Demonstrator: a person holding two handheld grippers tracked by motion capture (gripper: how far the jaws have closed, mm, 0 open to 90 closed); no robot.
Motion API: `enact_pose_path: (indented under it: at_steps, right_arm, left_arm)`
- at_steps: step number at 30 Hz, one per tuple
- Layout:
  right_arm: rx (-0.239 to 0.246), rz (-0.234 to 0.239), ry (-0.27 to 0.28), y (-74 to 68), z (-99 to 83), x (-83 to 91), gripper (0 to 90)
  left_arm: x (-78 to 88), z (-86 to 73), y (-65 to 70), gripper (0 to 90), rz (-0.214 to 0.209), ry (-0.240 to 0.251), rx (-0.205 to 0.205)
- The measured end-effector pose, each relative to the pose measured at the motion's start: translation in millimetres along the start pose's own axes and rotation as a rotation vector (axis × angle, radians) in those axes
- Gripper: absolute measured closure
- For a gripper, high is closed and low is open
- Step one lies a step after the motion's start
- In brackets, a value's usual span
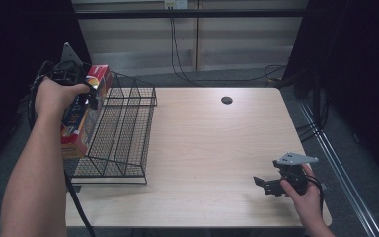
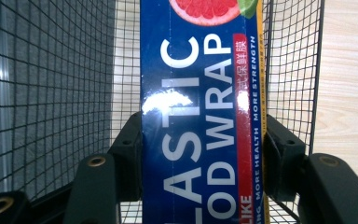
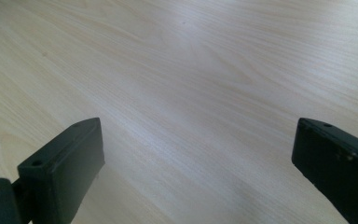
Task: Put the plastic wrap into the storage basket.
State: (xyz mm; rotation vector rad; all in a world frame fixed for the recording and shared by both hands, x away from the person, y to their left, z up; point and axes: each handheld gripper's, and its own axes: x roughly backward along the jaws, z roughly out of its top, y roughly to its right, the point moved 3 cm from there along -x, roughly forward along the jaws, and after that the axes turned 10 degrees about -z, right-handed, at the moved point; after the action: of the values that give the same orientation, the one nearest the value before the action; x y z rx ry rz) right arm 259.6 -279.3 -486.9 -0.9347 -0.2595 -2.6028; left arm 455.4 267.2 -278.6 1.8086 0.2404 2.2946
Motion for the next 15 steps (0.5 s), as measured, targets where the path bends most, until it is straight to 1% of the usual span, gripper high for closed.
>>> enact_pose_path:
  at_steps: [3, 4, 5, 7, 10, 12, 13, 15]
  right_arm:
    - [-0.005, -0.005, -0.003, 0.1, -0.1, 0.5, 2.2]
    - [-0.006, -0.005, -0.003, 0.3, -0.2, 0.4, 2.1]
    - [-0.006, -0.003, -0.003, 0.4, -0.3, 0.0, 2.2]
    - [-0.001, 0.000, -0.005, 0.3, -0.4, -0.5, 2.2]
    - [-0.002, 0.003, -0.006, -0.3, -0.1, -0.3, 2.2]
    - [-0.001, -0.001, -0.002, -0.1, -0.2, -0.3, 2.2]
    - [-0.003, -0.001, -0.005, -0.3, -0.3, -0.1, 2.2]
    - [-0.003, -0.004, -0.004, 0.2, -0.4, 0.0, 2.2]
  left_arm:
    - [-2.5, -0.6, -2.7, 43.9, 0.015, -0.006, -0.003]
    - [-2.8, -0.5, -4.5, 44.0, 0.020, -0.009, -0.013]
    - [-4.0, -0.8, -4.8, 43.9, 0.020, -0.002, -0.001]
    - [-5.6, -1.3, -5.9, 43.9, 0.018, -0.008, 0.006]
    - [-9.3, -2.6, -7.7, 43.9, 0.030, -0.017, 0.019]
    - [-11.3, -3.3, -9.8, 43.9, 0.032, -0.021, 0.014]
    - [-12.7, -4.0, -9.1, 43.9, 0.026, -0.020, 0.030]
    - [-14.6, -4.8, -10.3, 43.8, 0.025, -0.029, 0.033]
